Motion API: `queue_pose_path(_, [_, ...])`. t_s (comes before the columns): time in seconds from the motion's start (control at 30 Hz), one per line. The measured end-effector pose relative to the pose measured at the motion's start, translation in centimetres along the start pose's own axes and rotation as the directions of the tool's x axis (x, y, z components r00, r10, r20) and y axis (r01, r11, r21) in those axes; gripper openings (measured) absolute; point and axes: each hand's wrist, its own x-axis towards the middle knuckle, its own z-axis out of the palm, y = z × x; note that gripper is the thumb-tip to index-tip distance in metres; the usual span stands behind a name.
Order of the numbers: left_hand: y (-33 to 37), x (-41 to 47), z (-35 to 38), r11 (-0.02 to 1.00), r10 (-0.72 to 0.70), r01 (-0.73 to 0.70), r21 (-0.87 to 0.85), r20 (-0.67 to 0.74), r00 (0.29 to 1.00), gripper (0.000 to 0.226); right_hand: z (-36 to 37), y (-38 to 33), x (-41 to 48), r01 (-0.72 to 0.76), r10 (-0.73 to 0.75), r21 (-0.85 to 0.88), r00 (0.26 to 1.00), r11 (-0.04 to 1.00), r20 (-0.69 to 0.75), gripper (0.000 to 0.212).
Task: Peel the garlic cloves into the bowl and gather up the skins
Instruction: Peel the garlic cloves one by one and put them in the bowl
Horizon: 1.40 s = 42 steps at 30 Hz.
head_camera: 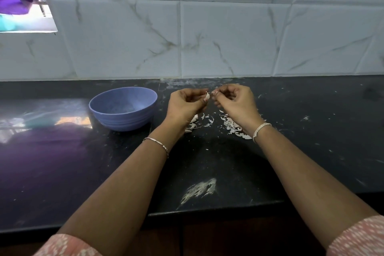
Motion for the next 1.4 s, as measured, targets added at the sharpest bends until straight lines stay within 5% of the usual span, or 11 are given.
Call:
queue_pose_path(0.13, [-0.2,0.2,0.3,0.896,0.261,-0.208,0.391,-0.085,0.962,0.016,0.2,-0.1,-0.3,-0.018,0.018,0.012,1.000,1.000,-0.002,0.014])
queue_pose_path(0.3, [-0.2,0.0,0.6,0.834,0.346,-0.291,0.470,-0.034,0.938,0.017,0.3,-0.4,-0.3,-0.064,0.064,0.104,0.998,0.993,-0.004,0.003])
queue_pose_path(0.5, [-0.4,0.5,0.2,0.923,0.218,-0.178,0.340,-0.084,0.972,0.015,0.5,-0.5,-0.3,-0.074,0.069,0.166,0.997,0.983,0.036,0.010])
queue_pose_path(0.77, [-0.5,0.2,0.3,0.995,0.075,-0.070,0.066,-0.092,0.993,0.014,0.6,-0.1,-0.4,0.174,-0.189,-0.358,0.982,0.917,-0.008,0.013])
queue_pose_path(1.2, [0.4,-0.3,0.1,0.997,-0.060,0.056,-0.053,-0.063,0.996,0.010,0.4,-1.0,-1.0,0.264,-0.268,-0.574,0.960,0.775,0.080,0.014])
queue_pose_path(1.4, [0.2,-0.1,0.0,0.996,-0.060,0.056,-0.075,-0.053,0.997,0.005,0.5,-0.6,-0.6,0.181,-0.198,-0.396,0.980,0.900,-0.002,0.013])
